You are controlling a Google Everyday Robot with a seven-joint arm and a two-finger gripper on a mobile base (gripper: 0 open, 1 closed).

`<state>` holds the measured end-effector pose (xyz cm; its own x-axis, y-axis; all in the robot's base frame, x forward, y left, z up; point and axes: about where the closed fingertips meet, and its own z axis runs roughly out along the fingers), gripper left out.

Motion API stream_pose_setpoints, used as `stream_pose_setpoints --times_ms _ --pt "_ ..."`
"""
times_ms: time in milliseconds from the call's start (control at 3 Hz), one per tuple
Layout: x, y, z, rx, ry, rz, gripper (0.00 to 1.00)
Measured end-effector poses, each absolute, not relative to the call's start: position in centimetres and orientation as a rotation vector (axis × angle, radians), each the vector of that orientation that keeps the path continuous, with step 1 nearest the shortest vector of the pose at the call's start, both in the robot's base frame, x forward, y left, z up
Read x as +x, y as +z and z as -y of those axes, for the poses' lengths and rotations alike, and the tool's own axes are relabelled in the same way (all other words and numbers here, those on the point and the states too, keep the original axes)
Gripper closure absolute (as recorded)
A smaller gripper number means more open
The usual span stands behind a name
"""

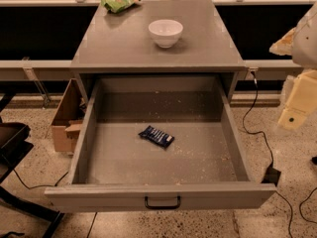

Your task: Pick rxbar blueberry from top drawer and place on counter

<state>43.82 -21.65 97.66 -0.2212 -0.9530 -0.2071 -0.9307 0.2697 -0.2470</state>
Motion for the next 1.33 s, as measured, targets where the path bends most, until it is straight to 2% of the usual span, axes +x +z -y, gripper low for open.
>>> stream_pose_setpoints --times_ms 333,667,1000,1333 --pt "43.8 97.7 21.7 -1.724 -0.100 -2.231 0.00" --pt "45.0 93.6 19.2 -1.659 0.014 -2.241 0.00" --pt "47.3 85.6 15.0 -1.523 0.162 -2.324 0.00" --pt "49.1 80.5 12.1 -1.429 0.207 -2.330 0.00"
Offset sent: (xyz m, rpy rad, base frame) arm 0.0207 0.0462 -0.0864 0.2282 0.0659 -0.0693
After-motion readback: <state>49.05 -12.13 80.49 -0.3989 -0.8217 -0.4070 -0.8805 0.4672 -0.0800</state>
